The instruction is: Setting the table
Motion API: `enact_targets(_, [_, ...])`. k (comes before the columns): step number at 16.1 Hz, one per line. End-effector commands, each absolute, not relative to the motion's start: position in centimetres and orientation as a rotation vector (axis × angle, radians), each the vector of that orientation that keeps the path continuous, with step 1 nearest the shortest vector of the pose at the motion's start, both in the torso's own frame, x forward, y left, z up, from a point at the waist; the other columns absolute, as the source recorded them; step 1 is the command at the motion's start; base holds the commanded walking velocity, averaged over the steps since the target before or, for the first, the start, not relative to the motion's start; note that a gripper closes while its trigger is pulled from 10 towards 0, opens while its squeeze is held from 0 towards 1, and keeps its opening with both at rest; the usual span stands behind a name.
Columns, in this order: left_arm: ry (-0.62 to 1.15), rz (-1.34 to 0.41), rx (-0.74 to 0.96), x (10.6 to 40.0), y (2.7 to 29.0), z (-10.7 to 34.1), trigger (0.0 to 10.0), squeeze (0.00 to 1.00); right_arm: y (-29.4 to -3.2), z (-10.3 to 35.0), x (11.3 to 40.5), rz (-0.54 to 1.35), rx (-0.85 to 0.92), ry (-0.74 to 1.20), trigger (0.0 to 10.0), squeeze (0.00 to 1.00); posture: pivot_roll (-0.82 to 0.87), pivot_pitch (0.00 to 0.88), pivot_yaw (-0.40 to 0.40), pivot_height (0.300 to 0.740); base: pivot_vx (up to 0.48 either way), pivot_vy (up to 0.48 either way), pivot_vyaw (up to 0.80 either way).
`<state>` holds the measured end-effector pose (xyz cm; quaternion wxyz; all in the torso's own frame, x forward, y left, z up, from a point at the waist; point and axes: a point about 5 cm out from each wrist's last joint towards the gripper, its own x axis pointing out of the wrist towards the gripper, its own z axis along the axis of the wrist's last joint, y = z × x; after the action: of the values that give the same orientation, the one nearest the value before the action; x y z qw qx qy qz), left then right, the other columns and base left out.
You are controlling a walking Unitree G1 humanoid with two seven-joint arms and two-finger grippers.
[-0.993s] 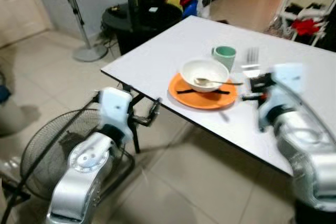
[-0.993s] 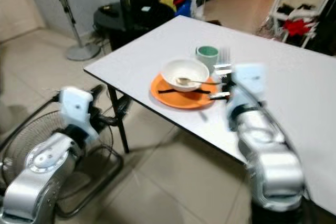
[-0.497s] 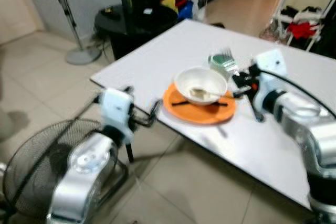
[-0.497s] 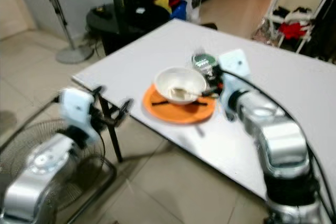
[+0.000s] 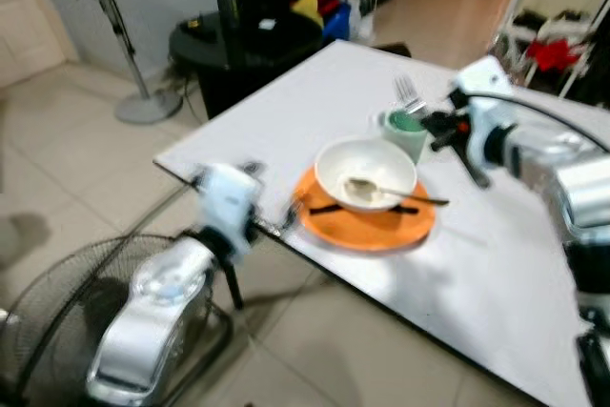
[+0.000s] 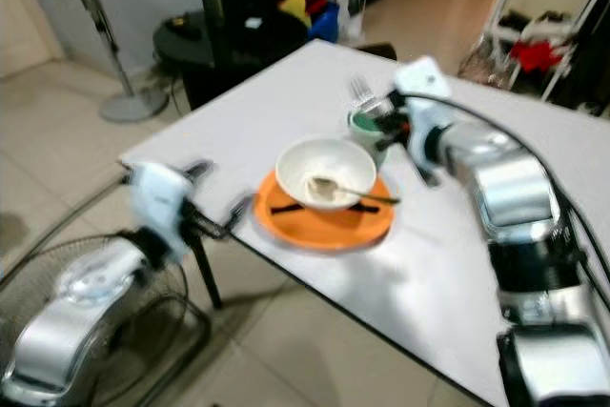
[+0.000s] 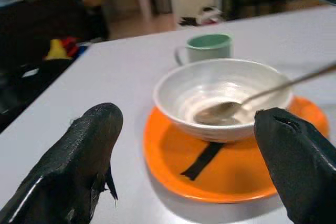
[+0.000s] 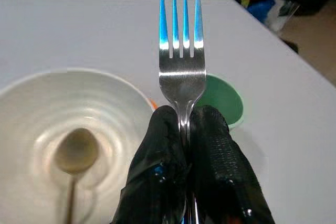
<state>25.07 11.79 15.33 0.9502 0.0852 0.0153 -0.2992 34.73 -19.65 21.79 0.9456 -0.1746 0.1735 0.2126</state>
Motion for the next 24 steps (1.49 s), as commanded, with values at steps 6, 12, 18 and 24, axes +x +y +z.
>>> enact_targets(6, [0.052, -0.812, 0.241, 25.9, 11.8, 15.5, 10.0, 0.00, -18.2, 20.1, 36.8, 0.649, -0.428, 0.461, 10.0, 0.00, 0.08, 0.000, 0.054, 0.740, 0.000, 0.000, 0.00])
enact_targets(12, [0.079, -0.907, 0.251, 25.4, 11.4, 15.1, 10.0, 0.00, -17.4, 18.2, 37.9, 0.686, -0.442, 0.537, 10.0, 0.00, 0.08, 0.000, 0.064, 0.740, 0.000, 0.000, 0.00])
enact_targets(18, [0.113, -0.977, 0.271, 25.0, 11.2, 14.8, 10.0, 0.00, -16.9, 16.6, 38.2, 0.746, -0.486, 0.618, 10.0, 0.64, 0.11, 0.000, 0.054, 0.740, 0.000, 0.000, 0.00])
enact_targets(24, [0.106, -0.970, 0.278, 25.1, 11.4, 14.9, 10.0, 0.00, -16.6, 17.3, 38.7, 0.726, -0.469, 0.582, 10.0, 1.00, 0.11, 0.000, 0.057, 0.740, 0.000, 0.000, 0.00])
